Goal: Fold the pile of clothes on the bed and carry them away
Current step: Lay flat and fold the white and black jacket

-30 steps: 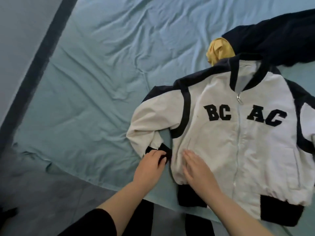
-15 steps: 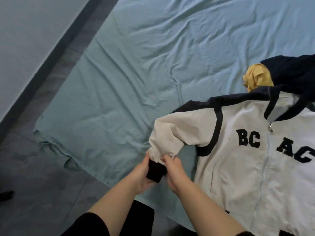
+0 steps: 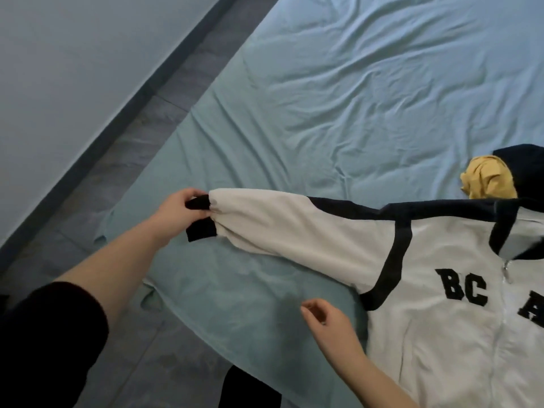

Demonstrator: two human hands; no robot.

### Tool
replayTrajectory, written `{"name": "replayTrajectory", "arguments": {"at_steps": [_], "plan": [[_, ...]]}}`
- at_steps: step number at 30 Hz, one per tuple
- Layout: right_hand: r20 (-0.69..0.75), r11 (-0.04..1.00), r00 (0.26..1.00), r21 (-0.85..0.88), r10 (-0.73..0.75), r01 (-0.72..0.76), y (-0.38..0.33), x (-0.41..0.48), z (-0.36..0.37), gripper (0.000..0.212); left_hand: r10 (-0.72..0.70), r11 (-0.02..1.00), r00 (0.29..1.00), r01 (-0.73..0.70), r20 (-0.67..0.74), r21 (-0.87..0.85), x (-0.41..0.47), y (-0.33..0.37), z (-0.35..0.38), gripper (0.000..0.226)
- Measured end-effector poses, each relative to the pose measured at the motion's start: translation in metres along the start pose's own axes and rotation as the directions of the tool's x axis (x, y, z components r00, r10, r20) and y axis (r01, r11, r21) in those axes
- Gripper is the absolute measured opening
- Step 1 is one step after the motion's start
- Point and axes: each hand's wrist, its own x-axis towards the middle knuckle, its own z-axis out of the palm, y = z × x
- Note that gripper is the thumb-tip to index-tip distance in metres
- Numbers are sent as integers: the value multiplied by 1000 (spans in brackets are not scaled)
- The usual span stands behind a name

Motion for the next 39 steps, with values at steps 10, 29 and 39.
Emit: {"name": "replayTrajectory", "arguments": {"at_steps": [10, 29, 39], "plan": [[-190, 847, 948, -517, -255, 125, -19, 56, -28, 50, -655, 596, 740, 629, 151, -498, 28, -48, 38, 65], [76, 722, 997, -690, -1, 53, -7, 122, 7, 63, -478, 580, 862, 165, -169, -798, 67, -50, 45, 59], [-243, 806, 966, -552, 90, -214, -16, 146, 9, 69, -418, 458, 908, 191, -20, -868, 72, -68, 18, 20]]}}
